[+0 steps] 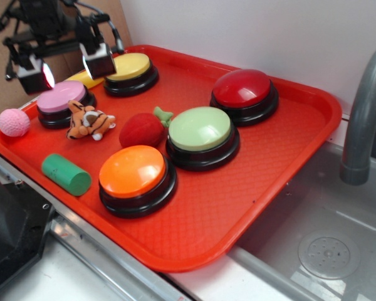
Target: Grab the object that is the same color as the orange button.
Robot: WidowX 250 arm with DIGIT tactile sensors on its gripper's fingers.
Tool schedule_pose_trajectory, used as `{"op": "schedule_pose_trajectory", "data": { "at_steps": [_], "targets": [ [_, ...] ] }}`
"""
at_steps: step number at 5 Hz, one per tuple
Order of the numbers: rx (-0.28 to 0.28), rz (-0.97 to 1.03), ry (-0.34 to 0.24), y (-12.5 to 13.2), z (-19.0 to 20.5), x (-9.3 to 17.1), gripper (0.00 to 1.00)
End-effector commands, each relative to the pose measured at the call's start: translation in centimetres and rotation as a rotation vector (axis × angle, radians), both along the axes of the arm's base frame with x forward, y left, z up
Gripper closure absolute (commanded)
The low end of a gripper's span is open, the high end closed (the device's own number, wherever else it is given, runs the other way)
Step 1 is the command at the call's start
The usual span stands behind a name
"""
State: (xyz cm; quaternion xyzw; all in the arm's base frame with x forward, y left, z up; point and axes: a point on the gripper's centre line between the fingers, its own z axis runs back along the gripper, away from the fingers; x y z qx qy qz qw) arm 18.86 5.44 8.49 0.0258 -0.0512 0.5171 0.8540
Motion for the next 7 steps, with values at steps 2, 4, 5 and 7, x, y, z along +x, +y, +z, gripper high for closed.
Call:
{"op": "schedule_pose_trajectory", "data": {
  "at_steps": [2, 4, 5, 7],
  "targets": [
    [0.022, 0.169, 0.019, 3.1, -4.7, 0.2, 0.00],
    [-0.060, 0.232, 0.005, 3.4, -6.1, -0.3, 0.00],
    [-0.069, 0.254, -0.001, 3.2, -6.4, -0.5, 0.00],
    [-0.060, 0.233, 0.002, 2.4, -6.4, -0.6, 1.00]
  ]
}}
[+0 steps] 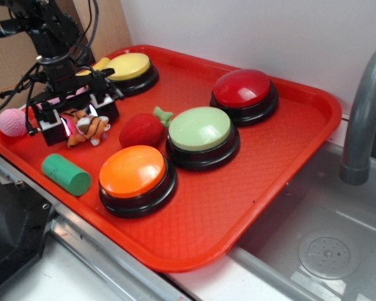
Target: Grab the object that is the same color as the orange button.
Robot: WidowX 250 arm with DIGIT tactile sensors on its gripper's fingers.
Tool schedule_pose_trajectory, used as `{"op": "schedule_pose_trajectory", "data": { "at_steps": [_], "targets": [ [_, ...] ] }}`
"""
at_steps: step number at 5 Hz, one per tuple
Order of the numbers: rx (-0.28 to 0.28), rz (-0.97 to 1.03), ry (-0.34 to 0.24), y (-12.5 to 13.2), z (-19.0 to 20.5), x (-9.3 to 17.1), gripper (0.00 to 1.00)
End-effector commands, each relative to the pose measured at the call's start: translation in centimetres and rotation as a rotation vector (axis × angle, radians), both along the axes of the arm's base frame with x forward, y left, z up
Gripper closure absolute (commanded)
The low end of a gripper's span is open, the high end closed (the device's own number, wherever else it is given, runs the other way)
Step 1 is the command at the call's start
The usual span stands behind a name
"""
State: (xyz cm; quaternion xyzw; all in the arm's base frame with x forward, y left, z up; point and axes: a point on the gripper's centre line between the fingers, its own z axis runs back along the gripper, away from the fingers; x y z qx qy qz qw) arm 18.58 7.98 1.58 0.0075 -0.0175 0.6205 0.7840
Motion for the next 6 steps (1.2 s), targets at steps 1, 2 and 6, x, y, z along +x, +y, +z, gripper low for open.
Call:
{"op": "schedule_pose_trajectory", "data": {
  "at_steps": [1, 2, 6],
  "targets": [
    [0.024, -0.053, -0.023, -0.1, 0.6, -0.1, 1.00],
    [0.084, -0.155, -0.038, -0.1, 2.6, 0.5, 1.00],
    [0.163, -1.078, -0.028, -4.7, 13.9, 4.5, 1.00]
  ]
}}
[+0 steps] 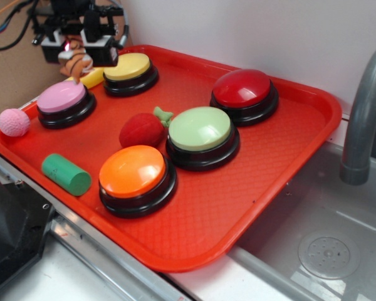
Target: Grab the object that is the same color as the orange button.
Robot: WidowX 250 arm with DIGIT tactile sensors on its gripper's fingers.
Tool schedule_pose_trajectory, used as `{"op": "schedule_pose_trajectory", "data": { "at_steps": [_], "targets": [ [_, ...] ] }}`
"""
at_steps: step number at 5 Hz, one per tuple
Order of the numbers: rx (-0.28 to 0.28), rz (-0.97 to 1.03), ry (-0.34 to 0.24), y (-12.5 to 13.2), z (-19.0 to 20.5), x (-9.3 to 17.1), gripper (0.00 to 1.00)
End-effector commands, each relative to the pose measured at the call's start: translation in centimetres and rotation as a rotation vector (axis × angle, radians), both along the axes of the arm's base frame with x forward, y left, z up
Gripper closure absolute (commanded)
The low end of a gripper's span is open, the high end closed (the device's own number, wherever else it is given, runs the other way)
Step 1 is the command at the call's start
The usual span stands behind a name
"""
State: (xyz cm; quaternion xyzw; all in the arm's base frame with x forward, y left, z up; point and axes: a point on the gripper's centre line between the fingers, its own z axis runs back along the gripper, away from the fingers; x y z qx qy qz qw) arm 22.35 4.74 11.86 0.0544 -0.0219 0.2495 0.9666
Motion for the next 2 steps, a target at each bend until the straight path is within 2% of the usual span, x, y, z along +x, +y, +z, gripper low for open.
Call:
{"op": "schedule_pose_trajectory", "data": {
  "at_steps": [1, 2],
  "targets": [
    [-0.006, -0.379, -0.164, -2.98, 4.94, 0.45, 1.00],
    [-0.079, -0.336, -0.198, -2.87, 4.55, -0.23, 1.00]
  ]
}}
